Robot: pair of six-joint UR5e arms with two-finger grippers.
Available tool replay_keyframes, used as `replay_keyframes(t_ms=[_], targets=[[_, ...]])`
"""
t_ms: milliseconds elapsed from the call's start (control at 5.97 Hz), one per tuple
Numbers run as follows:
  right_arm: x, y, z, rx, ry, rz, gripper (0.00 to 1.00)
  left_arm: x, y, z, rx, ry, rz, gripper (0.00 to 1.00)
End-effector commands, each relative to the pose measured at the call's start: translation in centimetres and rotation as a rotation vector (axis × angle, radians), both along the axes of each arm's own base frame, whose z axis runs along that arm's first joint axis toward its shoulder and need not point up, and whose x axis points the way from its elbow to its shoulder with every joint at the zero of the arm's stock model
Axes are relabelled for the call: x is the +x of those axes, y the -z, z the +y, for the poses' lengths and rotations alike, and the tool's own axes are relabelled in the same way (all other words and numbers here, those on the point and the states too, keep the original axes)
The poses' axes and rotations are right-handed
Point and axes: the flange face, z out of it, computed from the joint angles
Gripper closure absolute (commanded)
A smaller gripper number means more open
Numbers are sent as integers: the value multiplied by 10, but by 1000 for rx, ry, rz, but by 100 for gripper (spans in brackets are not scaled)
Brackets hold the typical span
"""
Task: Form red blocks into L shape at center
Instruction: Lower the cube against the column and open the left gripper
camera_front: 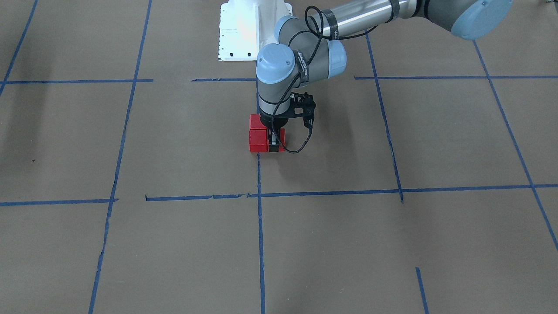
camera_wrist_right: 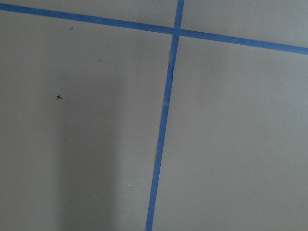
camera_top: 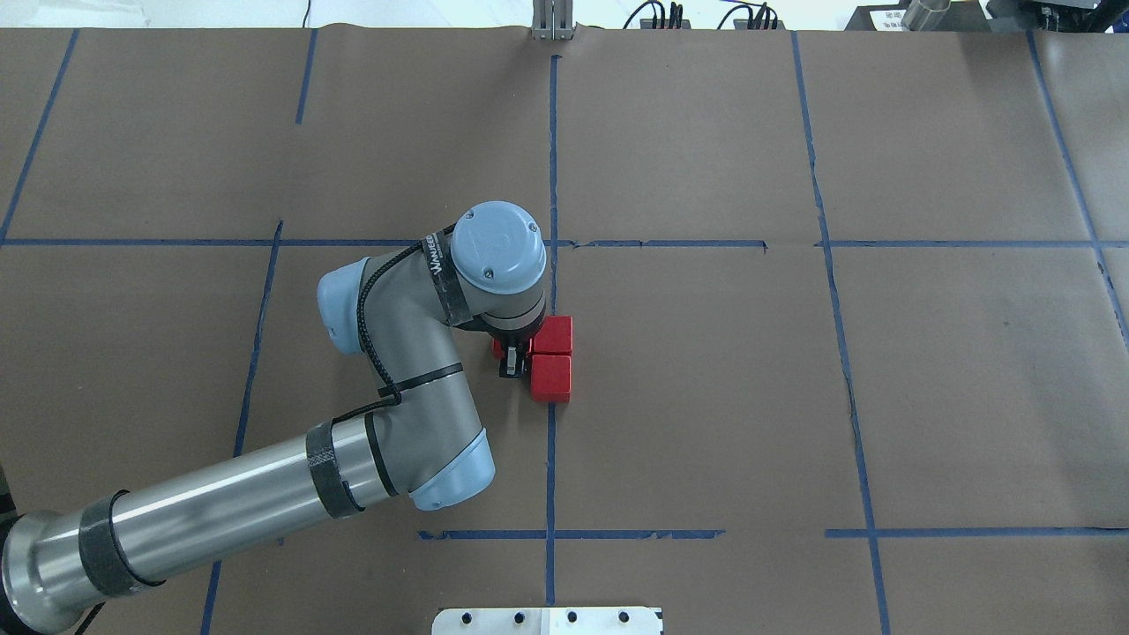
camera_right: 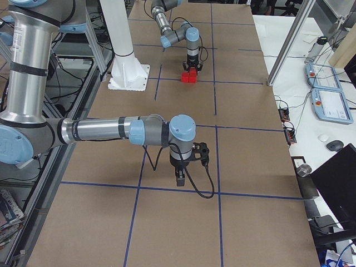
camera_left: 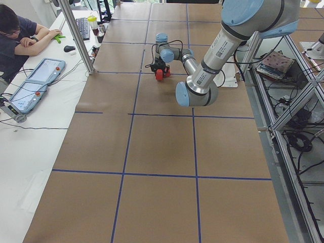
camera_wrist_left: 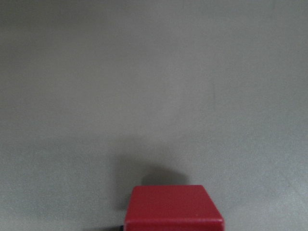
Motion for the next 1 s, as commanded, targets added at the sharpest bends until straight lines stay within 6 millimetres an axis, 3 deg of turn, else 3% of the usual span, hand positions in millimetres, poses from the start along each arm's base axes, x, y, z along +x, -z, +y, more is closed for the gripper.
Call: replay_keyframes(t_ms=[0,335,502,837], targets=[[0,0,0,0,0,0,0,0,0,0,5,-5,-1,44],[0,0,0,0,0,0,0,0,0,0,12,-12,-1,37],[0,0,0,0,0,0,0,0,1,0,32,-32,-2,0],[0,0,0,0,0,0,0,-1,4,2,35,-46,3,0]])
